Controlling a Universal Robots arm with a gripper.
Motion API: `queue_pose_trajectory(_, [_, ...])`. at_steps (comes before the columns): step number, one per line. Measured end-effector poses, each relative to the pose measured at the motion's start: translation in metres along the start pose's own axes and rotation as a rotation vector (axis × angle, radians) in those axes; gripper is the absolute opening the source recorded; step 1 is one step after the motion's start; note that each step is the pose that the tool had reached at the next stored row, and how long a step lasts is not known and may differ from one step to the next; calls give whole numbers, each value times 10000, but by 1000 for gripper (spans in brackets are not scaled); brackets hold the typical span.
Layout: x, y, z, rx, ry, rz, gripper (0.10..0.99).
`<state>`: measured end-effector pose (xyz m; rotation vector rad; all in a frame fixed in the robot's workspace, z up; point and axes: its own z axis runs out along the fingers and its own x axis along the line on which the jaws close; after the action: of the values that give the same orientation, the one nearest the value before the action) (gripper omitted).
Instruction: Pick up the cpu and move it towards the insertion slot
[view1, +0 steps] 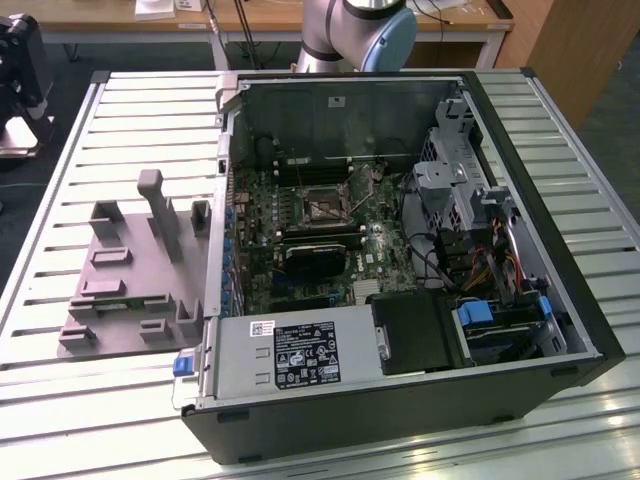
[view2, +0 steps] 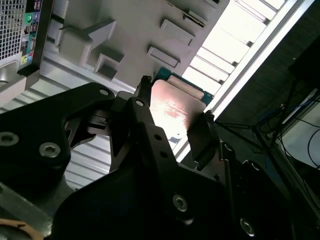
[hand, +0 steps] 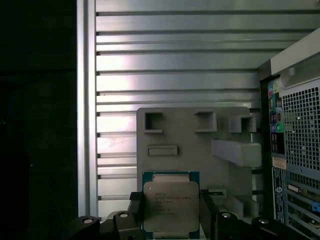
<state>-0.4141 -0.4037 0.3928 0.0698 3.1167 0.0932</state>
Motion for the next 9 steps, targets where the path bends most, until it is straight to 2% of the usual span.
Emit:
queue_pose_trajectory(5, [-2,0,0,0,-4,-1,537])
queue_pose_trajectory(9, [-62,3,2,0,-4,0,537])
